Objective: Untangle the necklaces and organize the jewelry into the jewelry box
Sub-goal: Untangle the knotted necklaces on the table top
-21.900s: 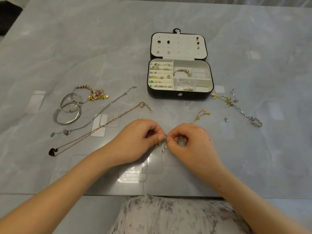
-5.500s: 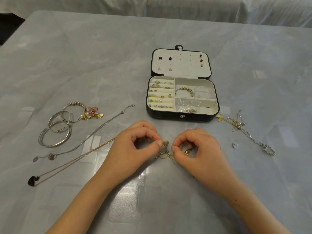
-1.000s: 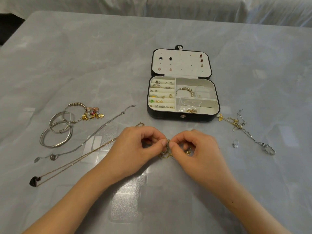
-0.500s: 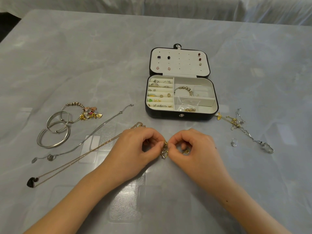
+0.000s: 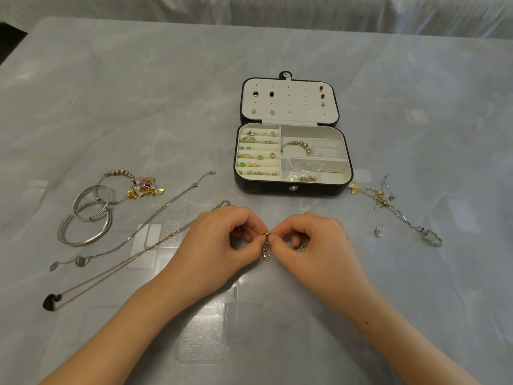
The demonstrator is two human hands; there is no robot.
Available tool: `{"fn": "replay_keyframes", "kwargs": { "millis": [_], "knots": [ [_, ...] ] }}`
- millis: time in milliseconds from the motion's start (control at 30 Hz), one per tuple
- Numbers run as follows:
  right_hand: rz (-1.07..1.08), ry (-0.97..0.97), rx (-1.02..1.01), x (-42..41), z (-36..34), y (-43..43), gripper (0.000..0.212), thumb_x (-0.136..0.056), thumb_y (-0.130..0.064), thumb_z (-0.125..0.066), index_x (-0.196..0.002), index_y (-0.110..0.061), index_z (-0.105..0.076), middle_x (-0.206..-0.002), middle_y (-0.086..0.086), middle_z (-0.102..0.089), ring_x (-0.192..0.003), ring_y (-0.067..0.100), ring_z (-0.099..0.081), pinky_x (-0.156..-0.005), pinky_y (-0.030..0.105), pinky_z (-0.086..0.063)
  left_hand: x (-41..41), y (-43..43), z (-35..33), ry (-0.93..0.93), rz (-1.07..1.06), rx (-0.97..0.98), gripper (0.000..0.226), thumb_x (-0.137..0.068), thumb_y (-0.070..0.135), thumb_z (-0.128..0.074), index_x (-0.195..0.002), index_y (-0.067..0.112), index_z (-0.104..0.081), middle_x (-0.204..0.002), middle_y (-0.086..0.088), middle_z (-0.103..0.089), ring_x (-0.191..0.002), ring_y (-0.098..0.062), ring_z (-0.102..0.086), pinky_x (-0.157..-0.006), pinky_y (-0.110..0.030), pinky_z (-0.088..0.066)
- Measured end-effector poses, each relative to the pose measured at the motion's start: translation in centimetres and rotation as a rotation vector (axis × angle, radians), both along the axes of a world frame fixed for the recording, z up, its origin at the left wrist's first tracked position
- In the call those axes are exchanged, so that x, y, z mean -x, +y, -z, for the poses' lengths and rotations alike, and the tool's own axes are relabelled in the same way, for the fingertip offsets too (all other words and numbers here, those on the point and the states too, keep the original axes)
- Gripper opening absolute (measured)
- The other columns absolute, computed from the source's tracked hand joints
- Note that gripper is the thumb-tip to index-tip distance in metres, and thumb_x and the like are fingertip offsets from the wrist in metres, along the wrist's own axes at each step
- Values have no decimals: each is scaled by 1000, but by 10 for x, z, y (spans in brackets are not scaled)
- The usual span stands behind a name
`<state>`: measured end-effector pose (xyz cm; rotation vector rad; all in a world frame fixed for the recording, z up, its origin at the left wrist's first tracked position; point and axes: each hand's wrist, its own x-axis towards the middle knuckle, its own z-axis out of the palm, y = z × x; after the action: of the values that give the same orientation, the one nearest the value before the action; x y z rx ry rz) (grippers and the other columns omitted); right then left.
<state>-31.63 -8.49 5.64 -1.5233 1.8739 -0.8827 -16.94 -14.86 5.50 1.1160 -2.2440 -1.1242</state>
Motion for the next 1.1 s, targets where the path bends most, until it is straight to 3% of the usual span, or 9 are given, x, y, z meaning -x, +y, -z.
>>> {"fn": "replay_keyframes", "kwargs": {
  "millis": [133, 267, 467, 633, 800, 933, 1100],
  "knots": [
    [26, -23, 10, 0, 2, 0, 12, -72, -16, -70, -63, -23, -68, -63, -27, -54, -69, 5, -49, -59, 10, -28, -2, 0, 1, 1, 8, -2, 5, -72, 25, -68, -76, 24, -70, -77, 15, -66, -75, -6, -62, -66, -17, -48],
    [57, -42, 2, 1, 2, 0, 10, -71, -13, -68, -62, -18, -67, -60, -28, -54, -66, 4, -48, -58, 9, -31, -2, 1, 0, 47, -80, -70, 12, -74, 9, -74, -72, 20, -70, -70, 13, -67, -70, -5, -62, -62, -10, -45],
    [102, -106, -16, 3, 3, 1, 19, -72, -8, -67, -59, -21, -62, -51, -21, -51, -54, 4, -45, -52, 10, -34, -4, -1, -2, 91, -117, -175, 12, -74, 7, -72, -71, 19, -68, -67, 8, -66, -63, -4, -58, -60, -12, -45],
    [79, -76, -18, 2, 3, 1, 24, -74, -13, -65, -58, -29, -56, -62, -28, -54, -64, 4, -47, -56, 10, -29, -5, -3, -2, 162, -96, -270, 6, -69, 25, -67, -74, 28, -68, -80, 0, -69, -72, -23, -59, -69, -33, -49],
    [46, -46, -10, 1, 4, 0, 16, -75, -14, -64, -64, -25, -61, -70, -32, -54, -73, 5, -48, -62, 11, -36, -4, -4, -5, 201, -124, -345, 13, -72, 15, -76, -71, 25, -67, -78, -5, -70, -79, -37, -58, -74, -48, -49],
    [37, -75, 12, 0, 6, 0, 4, -73, -26, -59, -74, -31, -60, -70, -18, -60, -74, 7, -49, -66, 14, -38, -4, -6, -6, 203, -132, -358, 6, -66, 24, -70, -71, 25, -66, -78, -5, -69, -78, -37, -57, -74, -48, -49],
    [35, -37, 42, -2, 7, 0, 18, -73, -34, -55, -88, -32, -65, -67, -21, -60, -79, 6, -50, -70, 12, -38, -3, -4, -9, 233, -160, -384, 20, -68, 13, -76, -79, 27, -66, -73, 1, -69, -68, -23, -53, -68, -40, -46]
  ]
}}
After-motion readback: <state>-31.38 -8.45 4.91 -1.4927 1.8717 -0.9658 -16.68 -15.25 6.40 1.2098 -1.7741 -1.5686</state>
